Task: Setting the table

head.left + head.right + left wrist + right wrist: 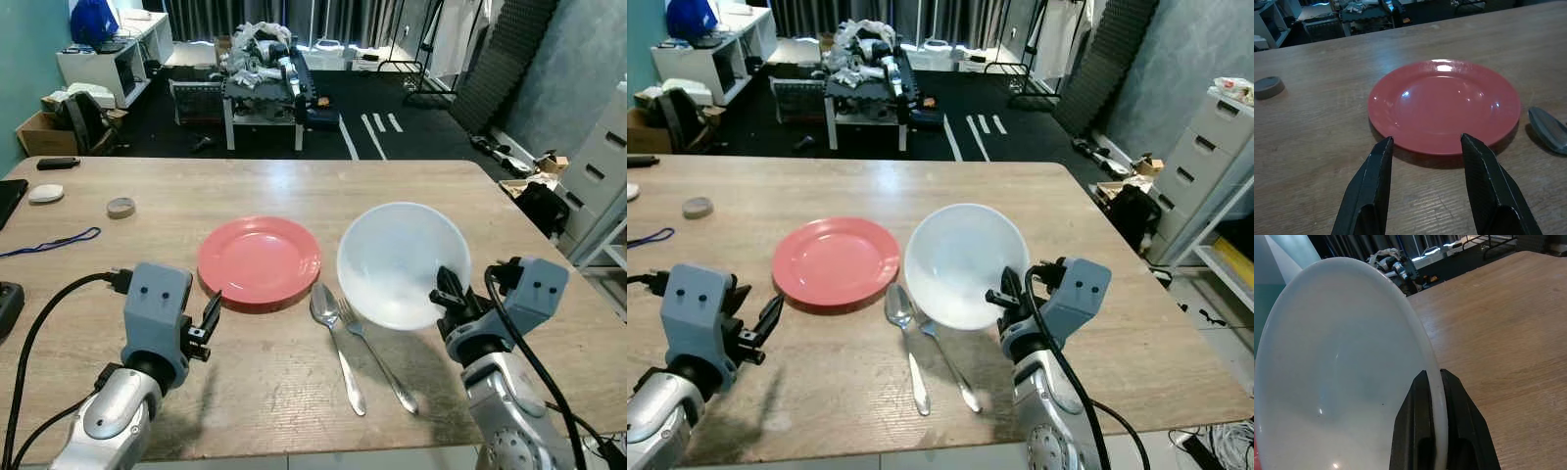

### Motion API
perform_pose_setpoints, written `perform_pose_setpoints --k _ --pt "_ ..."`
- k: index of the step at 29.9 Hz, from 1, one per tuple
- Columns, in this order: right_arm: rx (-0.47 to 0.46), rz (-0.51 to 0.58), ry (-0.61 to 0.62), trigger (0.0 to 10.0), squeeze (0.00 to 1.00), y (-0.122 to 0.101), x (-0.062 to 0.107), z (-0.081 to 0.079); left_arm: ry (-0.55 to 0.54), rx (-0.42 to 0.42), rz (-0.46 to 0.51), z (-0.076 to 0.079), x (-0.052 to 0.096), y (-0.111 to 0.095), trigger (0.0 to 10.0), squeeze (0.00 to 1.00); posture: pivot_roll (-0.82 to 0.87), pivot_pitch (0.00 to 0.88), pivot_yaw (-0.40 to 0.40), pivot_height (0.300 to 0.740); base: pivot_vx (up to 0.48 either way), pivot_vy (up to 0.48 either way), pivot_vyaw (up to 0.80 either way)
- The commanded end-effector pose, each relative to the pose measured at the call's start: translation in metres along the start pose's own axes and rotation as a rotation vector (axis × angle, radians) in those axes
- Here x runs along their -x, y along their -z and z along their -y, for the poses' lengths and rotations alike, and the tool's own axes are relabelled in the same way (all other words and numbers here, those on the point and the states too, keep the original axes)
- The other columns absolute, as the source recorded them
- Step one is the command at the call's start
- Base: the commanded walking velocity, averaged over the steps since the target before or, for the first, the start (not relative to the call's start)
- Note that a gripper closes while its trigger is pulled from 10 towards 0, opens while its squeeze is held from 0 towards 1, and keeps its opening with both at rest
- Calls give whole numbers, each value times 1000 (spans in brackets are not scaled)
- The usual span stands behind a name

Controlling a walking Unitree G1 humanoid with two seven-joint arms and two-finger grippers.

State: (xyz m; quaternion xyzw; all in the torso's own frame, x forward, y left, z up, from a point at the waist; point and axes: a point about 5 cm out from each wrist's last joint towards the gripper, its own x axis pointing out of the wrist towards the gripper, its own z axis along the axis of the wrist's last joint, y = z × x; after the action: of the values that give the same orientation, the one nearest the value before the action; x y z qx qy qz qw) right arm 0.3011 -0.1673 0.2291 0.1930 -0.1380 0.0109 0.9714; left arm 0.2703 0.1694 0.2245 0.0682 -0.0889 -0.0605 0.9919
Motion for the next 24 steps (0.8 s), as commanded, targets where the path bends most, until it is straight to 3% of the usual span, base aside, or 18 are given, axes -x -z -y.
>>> perform_pose_setpoints --k 1,24 --pt "9 1 23 10000 0 2 3 5 -21 -1 -21 -2 2 6 10000 0 82 138 45 740 -270 0 0" --pt "33 -17 48 10000 0 6 4 11 -30 1 -15 -3 2 8 10000 0 78 141 49 740 -283 0 0"
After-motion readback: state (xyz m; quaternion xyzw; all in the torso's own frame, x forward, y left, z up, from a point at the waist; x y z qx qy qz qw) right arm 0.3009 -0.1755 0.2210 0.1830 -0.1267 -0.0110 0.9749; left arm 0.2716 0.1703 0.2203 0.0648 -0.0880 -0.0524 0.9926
